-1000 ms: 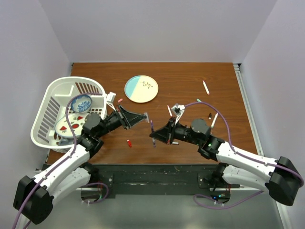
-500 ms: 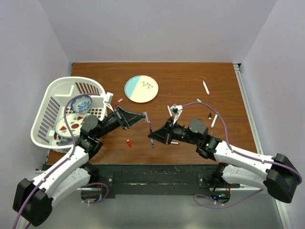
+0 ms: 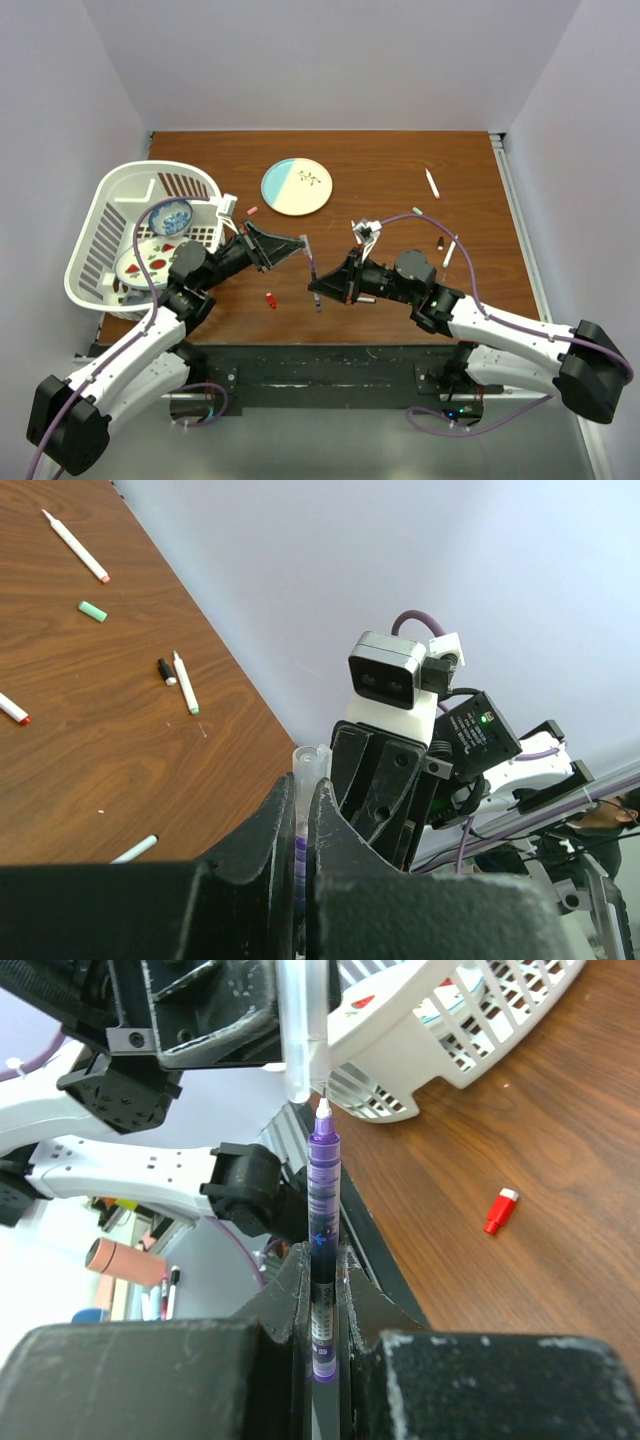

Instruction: Insert the pens into the pen caps

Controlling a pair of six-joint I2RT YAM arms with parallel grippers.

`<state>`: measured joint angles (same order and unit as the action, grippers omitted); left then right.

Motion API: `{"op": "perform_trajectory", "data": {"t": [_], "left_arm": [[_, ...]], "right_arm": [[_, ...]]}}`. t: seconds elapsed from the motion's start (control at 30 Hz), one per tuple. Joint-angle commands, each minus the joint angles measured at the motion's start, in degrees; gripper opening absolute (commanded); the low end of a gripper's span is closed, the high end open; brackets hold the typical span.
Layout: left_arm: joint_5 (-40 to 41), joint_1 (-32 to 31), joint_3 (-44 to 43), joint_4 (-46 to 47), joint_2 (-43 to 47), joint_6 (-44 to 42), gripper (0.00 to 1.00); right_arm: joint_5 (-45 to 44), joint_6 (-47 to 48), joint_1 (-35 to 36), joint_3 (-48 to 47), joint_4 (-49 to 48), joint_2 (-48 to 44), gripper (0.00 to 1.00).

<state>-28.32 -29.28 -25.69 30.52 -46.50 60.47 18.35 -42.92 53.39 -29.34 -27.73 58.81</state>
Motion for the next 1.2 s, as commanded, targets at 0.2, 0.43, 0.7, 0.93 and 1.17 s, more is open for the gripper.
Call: {"op": "perform_trajectory", "data": {"t": [0.2, 0.43, 0.7, 0.93, 1.17], "left_arm": [[0.37, 0.1, -1.64, 0.68, 0.27, -1.4, 0.0], [-0.77, 0.1, -1.03, 0.5, 0.97, -1.23, 0.0], [-3.23, -0.25, 1.08, 0.77, 2.11, -1.49, 0.0], [-5.87, -2.1, 1.09, 1.73, 0.71, -3.07, 0.0], [-4.64, -5.53, -0.41, -3.81, 2.03, -7.03, 0.0]], "right_arm": [[0.81, -0.33, 1.02, -3.0, -3.39, 0.96, 0.0], [0.11, -0.33, 1.19, -3.44, -3.21, 1.05, 0.0], [-1.3, -0.24, 1.02, -3.79, -2.69, 1.14, 0.0], [-1.82, 0.29, 1.19, -5.99, -1.46, 1.57, 0.0], [-3.41, 1.87, 1.19, -6.78, 1.18, 0.08, 0.0]]}}
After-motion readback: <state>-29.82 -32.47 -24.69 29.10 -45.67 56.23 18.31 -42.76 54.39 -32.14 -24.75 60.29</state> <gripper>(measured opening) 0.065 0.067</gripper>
